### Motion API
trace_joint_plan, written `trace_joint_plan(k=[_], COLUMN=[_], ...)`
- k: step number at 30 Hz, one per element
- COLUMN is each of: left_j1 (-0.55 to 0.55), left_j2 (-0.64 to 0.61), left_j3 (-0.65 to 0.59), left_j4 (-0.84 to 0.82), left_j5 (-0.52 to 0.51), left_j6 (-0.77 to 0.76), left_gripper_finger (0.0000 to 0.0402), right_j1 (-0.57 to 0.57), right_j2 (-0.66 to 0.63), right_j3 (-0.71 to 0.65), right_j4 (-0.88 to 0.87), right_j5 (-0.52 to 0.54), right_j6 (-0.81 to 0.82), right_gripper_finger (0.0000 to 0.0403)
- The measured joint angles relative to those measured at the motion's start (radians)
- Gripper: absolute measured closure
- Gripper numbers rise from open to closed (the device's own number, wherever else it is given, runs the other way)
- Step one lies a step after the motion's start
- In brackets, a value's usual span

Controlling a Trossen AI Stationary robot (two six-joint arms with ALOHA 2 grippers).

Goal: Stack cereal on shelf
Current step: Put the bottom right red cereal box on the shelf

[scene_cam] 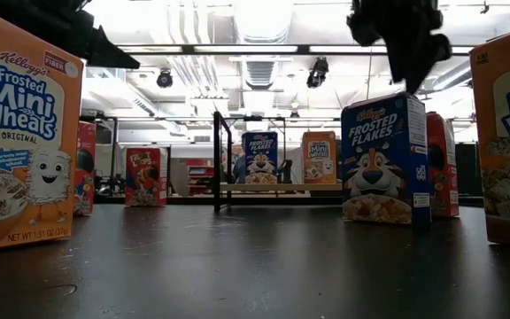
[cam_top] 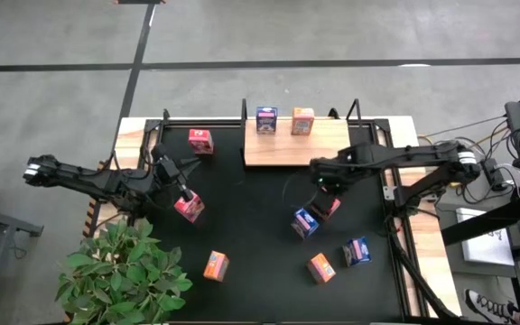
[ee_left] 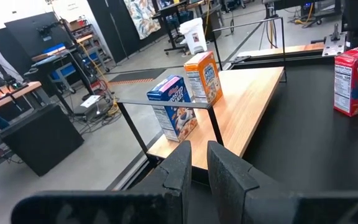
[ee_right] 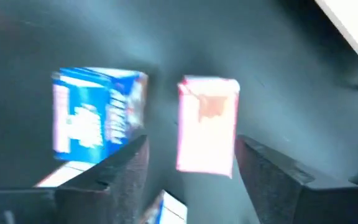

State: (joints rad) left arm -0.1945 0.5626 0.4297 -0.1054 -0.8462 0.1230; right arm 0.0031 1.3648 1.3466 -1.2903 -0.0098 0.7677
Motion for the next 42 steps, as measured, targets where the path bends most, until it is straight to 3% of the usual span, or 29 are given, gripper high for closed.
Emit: trace_joint_plan(k=[5,15,30,42], left_j1=[0.000,0.000,0.000,0.000], left_j2=[0.000,-0.001,-0.001,-0.001], left_j3=[0.000,0.000,0.000,0.000], left_j4=[0.000,0.000,0.000,0.000], left_j5=[0.000,0.000,0.000,0.000], left_j6=[0.000,0.000,0.000,-0.004], left_gripper_finger=[0.0366,0.0366,0.0366,0.0366], right_j1=[0.021,0.019,0.019,0.031], right_j2=[0.047,0.092,0.082,0.053], right_j3=[-0.009,-0.031,-0.091,-0.073], right_j4=[-0.003,-0.009,0.065,0.058], right_j5=[0.023,0.097,0.088,0.088], right_j6=[0.018,0.010,-0.009,0.026], right_gripper_finger=[0.0146,0.0146,0.0161,0.0137])
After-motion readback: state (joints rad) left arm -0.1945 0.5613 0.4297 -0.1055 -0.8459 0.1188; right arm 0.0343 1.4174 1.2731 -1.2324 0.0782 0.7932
